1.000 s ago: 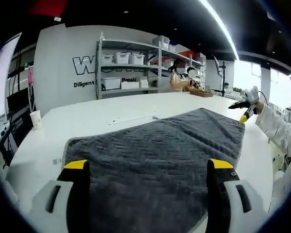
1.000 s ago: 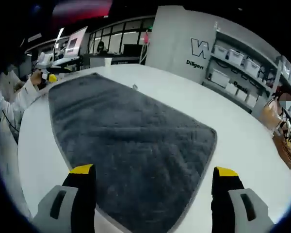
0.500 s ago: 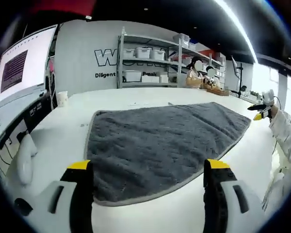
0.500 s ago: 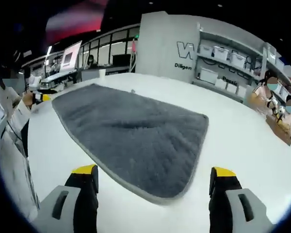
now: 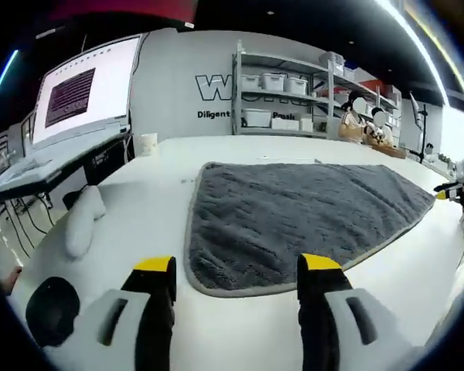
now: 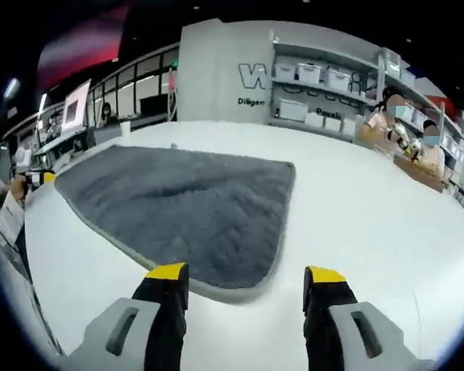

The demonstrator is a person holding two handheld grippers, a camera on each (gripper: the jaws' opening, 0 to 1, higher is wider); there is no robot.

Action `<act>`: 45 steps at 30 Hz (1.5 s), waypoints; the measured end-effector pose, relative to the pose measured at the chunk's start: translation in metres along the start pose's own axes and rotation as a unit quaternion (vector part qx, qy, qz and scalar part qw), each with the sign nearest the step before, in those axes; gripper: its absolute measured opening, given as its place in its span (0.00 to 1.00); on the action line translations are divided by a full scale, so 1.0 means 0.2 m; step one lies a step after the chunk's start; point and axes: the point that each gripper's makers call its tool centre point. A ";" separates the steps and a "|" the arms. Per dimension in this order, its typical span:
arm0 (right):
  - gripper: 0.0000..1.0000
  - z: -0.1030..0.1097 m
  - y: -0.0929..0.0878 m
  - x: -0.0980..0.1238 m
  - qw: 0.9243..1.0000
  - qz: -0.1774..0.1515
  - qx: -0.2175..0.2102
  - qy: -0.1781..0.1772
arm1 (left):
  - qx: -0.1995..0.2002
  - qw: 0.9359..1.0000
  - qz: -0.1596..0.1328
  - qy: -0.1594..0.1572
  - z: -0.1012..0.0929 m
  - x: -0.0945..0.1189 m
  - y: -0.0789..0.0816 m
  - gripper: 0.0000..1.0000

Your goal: Open the folded towel by lifting each exposed corner and separating the folded layers until the towel lies flat within the target outline without major curled edges

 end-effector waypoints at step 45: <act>0.00 -0.09 -0.11 -0.02 0.998 0.001 -0.059 -0.026 | -0.035 0.997 0.001 0.069 0.09 -0.05 -0.05 0.06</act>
Point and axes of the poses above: the point that each gripper's makers call its tool centre point, and the gripper's own axes: x roughly backward along the fingers, z roughly to its left, y roughly out of its top, and after that the axes turned 1 degree about -z, right-handed
